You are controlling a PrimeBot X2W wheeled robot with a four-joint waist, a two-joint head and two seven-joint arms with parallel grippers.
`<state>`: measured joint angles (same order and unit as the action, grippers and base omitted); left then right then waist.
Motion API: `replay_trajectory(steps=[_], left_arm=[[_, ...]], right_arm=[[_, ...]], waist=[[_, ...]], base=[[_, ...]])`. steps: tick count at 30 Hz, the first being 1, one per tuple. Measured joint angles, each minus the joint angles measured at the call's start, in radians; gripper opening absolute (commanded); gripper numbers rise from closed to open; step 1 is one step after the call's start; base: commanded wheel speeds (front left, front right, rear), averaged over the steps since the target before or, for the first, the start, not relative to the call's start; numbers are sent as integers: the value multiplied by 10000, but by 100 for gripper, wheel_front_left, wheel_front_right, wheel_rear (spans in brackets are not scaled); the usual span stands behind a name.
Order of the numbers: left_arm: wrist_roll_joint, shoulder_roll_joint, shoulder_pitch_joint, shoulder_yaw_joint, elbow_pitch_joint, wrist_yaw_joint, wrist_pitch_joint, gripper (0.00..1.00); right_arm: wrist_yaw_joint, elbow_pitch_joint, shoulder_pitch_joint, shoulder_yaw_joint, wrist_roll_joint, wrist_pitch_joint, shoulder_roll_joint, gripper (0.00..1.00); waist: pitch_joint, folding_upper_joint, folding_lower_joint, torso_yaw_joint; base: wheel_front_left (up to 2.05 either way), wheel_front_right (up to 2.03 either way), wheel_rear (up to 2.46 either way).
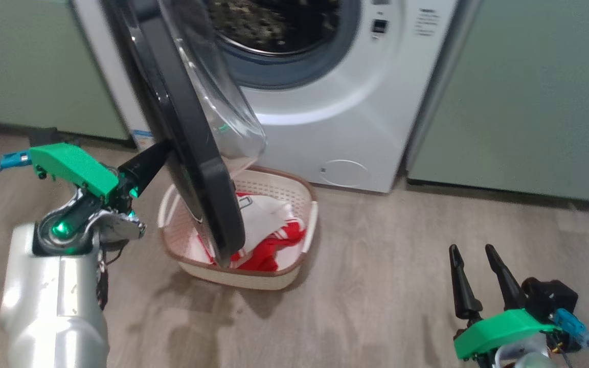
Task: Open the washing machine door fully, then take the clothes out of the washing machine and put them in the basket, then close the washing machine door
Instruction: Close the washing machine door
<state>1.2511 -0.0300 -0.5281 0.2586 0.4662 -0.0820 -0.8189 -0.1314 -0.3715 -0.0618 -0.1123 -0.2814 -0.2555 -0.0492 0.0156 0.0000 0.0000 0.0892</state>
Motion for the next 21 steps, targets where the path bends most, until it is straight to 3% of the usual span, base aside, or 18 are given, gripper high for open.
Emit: replay_trajectory(steps=[14, 21], left_arm=[[491, 19, -368, -679, 989, -180, 1893, 0], [562, 84, -607, -767, 1555, -339, 2324, 0]], right_arm=[[0, 50, -204, 293, 4, 0, 6, 100], [0, 65, -198, 533, 10, 0, 4, 100]], waist=[[468, 0, 0, -2537], [489, 0, 0, -2947]], base=[[0, 0, 0], [0, 0, 0]])
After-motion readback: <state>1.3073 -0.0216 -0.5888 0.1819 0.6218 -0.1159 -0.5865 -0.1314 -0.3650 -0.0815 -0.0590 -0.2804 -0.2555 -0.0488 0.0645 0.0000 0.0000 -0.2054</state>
